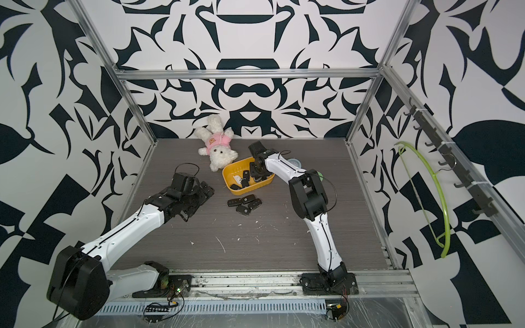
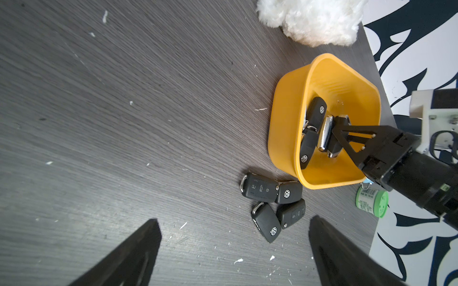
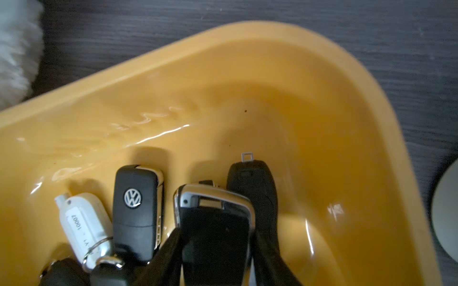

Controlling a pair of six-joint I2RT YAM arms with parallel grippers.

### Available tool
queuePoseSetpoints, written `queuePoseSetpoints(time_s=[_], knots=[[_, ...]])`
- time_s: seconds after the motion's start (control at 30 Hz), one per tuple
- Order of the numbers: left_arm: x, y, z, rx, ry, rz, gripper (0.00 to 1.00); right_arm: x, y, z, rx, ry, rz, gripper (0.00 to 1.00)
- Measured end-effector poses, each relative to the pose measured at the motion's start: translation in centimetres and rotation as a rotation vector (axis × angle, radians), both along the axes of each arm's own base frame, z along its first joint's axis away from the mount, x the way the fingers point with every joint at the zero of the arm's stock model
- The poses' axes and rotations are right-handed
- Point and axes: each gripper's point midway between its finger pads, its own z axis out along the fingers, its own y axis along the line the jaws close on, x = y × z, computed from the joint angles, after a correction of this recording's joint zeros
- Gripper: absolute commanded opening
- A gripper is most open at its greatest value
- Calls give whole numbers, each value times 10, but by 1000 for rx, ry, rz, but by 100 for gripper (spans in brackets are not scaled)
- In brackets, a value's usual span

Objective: Place the car key into the storage box
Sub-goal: Place the car key in the storage box, then pick up the car key from the center of the board.

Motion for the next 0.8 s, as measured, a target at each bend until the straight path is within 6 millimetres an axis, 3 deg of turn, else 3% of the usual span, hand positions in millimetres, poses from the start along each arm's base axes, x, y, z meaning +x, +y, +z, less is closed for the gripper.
queuePoseSetpoints(time_s=[0.03, 0.2, 0.37, 0.47, 0.57, 0.67, 0.8], knots=[[0, -1, 0, -2, 1, -2, 100, 0, 1, 0, 4, 0, 5, 64], [-1, -2, -1, -12, 8, -5, 100, -1, 5, 11, 27, -9, 22, 65], [-1, -3, -1, -22, 13, -2, 100, -13, 6, 62, 101, -78, 47, 65], [-2, -4, -1, -26, 15, -1, 100, -36, 2, 96, 173, -124, 72, 65], [-2, -5, 0, -34, 18, -4, 99, -64, -3, 118, 237, -153, 99, 65], [-3, -6, -1, -44, 25, -5, 100, -96, -2, 123, 276, -147, 142, 65], [-11, -5, -14, -48, 58, 3, 99, -142, 8, 112, 284, -93, 222, 65]])
